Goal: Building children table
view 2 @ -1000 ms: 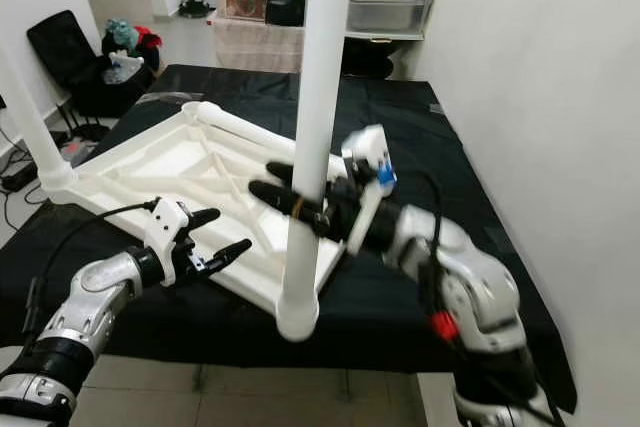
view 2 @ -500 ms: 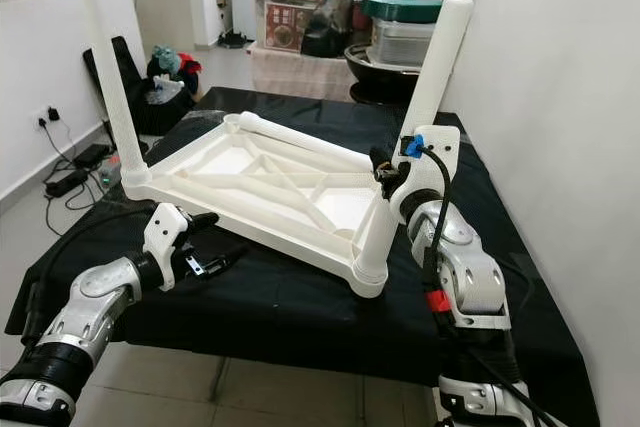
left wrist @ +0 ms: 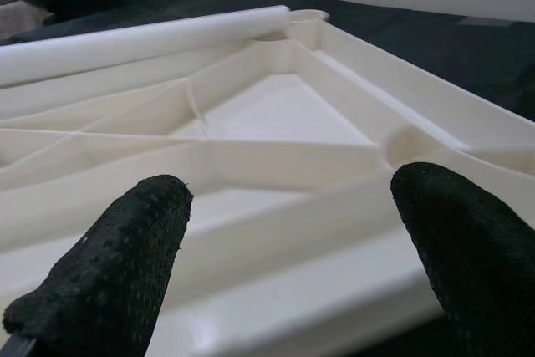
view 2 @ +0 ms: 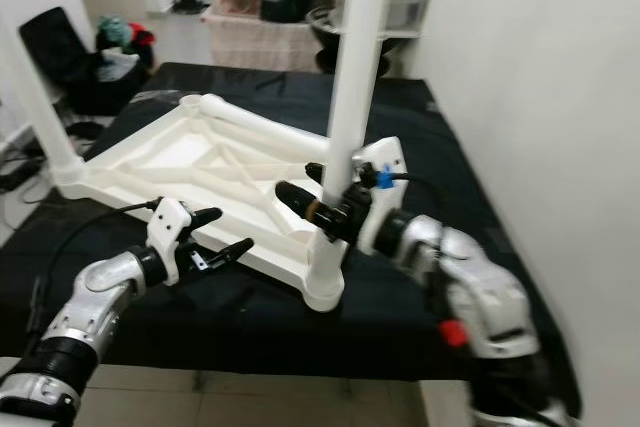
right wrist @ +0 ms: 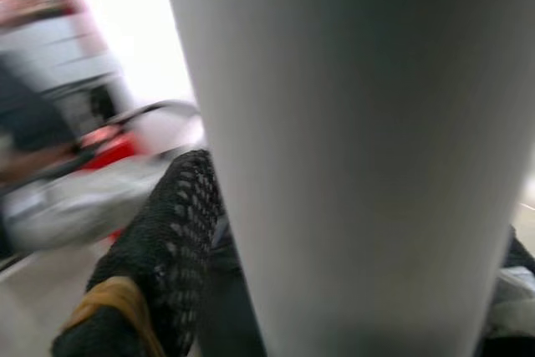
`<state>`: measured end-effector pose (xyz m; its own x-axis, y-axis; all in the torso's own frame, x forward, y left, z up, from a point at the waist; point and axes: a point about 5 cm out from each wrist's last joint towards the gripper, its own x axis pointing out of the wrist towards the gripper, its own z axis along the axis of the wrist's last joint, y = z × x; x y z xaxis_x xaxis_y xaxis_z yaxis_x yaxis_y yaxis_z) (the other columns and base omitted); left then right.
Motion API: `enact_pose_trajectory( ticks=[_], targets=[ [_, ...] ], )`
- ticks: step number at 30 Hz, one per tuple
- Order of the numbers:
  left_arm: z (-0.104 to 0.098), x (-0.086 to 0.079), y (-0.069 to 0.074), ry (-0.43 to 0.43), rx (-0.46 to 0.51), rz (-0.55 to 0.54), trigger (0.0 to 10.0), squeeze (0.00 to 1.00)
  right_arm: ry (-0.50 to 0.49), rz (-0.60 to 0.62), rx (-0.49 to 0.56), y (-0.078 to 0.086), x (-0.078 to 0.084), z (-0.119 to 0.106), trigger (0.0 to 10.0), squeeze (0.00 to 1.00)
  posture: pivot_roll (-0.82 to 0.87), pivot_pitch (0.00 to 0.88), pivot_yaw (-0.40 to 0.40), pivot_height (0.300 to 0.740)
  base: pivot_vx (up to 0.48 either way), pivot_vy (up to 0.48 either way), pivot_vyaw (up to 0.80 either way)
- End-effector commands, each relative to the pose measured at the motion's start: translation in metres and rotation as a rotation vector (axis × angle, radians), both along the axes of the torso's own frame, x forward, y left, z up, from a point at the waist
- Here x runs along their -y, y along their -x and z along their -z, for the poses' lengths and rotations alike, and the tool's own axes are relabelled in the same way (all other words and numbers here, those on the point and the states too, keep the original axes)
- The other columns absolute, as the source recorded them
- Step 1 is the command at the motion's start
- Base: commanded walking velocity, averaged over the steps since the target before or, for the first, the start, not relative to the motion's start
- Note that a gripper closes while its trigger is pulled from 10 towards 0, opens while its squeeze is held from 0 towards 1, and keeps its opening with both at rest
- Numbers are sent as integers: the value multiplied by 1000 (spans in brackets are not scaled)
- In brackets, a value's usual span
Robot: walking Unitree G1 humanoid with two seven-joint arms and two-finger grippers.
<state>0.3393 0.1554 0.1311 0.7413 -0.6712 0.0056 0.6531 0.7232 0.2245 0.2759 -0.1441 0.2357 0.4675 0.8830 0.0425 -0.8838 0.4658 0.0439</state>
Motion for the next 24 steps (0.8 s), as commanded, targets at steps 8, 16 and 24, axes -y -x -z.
enact_pose_trajectory(
  ticks=[8,16,24],
  targets=[
    [5,-2,2,-16,-14,-8,10000,0,160,804,-106,-72,51,26,0,0,45,0,-57,740,0,0,0],
    [7,-2,2,-24,-16,-19,10000,0,37,1192,-225,-63,86,50,0,0,41,0,-50,740,0,0,0],
    [6,0,0,-28,-18,-20,10000,0,-54,1001,-244,-55,44,52,10000,0,25,0,-40,740,0,0,0]
  ],
)
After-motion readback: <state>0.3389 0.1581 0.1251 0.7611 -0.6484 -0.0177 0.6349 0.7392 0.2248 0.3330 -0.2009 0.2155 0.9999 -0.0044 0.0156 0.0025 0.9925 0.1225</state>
